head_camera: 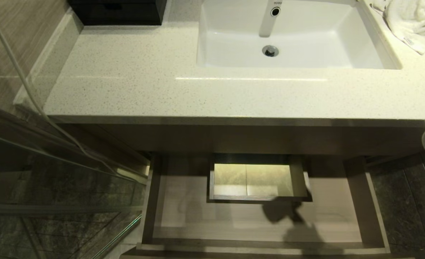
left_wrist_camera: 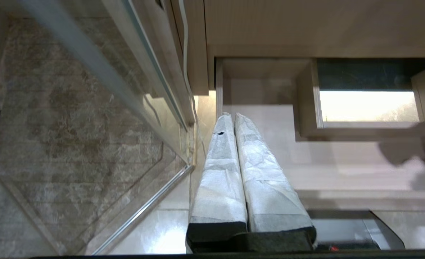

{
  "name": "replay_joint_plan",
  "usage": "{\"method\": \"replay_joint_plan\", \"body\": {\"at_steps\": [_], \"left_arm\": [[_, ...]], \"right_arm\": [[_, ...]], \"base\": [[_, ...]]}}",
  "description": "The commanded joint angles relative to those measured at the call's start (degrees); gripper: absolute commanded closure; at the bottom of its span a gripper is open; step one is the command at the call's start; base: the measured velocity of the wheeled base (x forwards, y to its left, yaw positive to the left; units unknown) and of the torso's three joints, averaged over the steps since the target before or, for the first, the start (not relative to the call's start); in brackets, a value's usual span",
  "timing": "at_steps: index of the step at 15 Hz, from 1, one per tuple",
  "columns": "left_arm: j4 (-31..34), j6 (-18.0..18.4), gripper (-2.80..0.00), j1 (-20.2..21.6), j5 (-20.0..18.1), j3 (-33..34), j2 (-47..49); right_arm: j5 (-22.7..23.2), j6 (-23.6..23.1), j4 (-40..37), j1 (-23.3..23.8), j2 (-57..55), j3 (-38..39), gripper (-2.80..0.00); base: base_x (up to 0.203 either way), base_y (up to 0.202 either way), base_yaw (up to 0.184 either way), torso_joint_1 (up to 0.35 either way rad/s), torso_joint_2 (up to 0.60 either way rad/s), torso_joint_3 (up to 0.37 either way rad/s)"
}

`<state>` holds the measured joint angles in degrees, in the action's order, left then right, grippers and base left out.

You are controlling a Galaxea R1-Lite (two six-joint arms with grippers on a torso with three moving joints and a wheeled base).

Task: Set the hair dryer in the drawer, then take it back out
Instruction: Put it into the drawer

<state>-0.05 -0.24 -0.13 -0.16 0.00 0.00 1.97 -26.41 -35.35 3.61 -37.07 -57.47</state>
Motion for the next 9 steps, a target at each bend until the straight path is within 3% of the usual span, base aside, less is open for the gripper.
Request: {"method": "replay_joint_plan", "body": {"at_steps": [1,9], "left_arm": [[0.0,0.0,0.0,0.0,0.0,0.0,0.0],[0.0,0.0,0.0,0.0,0.0,0.0,0.0]], "right_arm": [[0.0,-0.1,0.0,0.0,1.9,0.8,0.0],[0.0,1.1,-0.4,0.0,4.4,1.7,0.0]], "base": [[0.0,0.0,0.0,-0.301,0.06,-0.242],[0.0,0.0,0.0,-0.281,0.01,-0.276]]}}
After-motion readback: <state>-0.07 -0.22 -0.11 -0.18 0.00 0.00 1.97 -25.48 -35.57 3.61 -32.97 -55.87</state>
